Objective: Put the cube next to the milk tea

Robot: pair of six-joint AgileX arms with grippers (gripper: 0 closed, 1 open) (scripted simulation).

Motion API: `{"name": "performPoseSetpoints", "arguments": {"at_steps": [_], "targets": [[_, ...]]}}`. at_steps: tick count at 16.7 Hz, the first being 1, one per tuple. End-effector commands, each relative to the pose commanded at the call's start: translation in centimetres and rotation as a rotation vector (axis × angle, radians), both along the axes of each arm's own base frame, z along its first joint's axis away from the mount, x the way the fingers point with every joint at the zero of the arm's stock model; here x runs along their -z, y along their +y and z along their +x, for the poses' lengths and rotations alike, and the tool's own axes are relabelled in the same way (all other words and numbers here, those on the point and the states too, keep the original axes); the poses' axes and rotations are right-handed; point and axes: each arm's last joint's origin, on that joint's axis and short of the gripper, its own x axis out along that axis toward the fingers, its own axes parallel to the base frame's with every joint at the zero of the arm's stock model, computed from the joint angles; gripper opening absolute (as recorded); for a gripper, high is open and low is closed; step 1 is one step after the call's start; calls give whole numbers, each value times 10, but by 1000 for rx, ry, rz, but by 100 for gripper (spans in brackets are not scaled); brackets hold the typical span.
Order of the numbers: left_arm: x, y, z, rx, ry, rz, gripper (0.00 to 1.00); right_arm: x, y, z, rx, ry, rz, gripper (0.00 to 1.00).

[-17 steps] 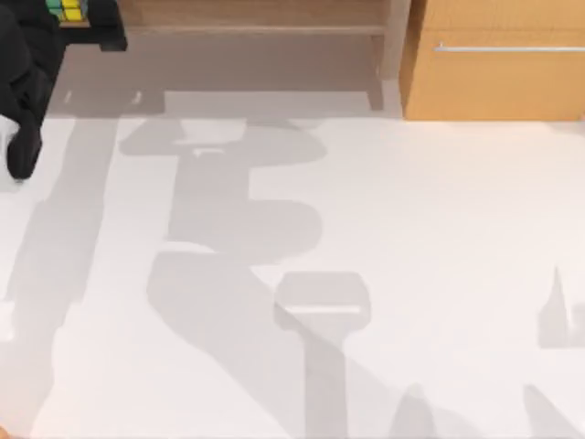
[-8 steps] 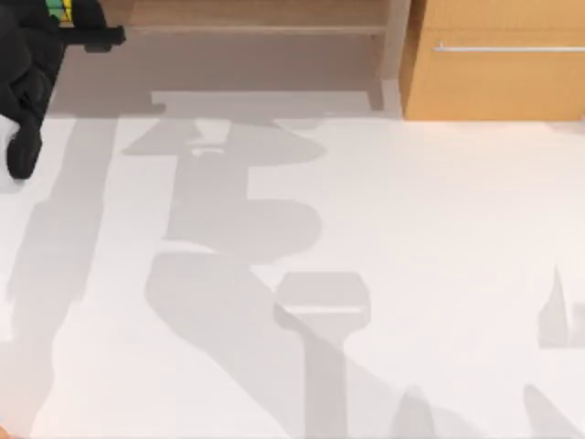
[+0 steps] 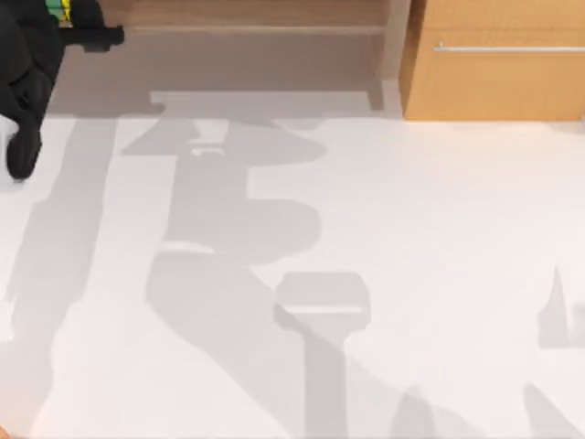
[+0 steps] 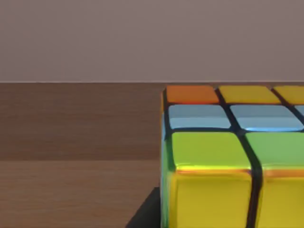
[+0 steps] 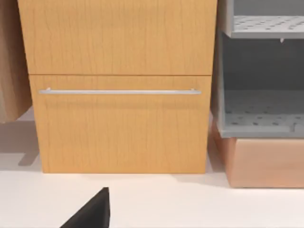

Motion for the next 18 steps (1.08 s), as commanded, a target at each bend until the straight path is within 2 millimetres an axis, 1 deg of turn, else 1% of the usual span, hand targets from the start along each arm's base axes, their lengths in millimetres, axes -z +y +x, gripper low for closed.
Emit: {"name": "performPoseSetpoints", "arguments": {"at_steps": [6,8,10,12,14,16,18], "targets": [[-1,-1,0,2,-1,1,0,0,0,0,0,0,0,100],[-5,-2,-1,0,-15,2,0,0,0,0,0,0,0,100],[-8,-9,-5,11,-15,-5,0,0,0,0,0,0,0,100],[-7,-13,-7,21,8,-7,0,0,0,0,0,0,0,100],[-8,-10,-5,19,11,1,0,0,0,0,0,0,0,100],[-10,-2,-1,5,1,2,0,0,0,0,0,0,0,100],[-11,-1,0,2,-1,1,0,0,0,0,0,0,0,100]]}}
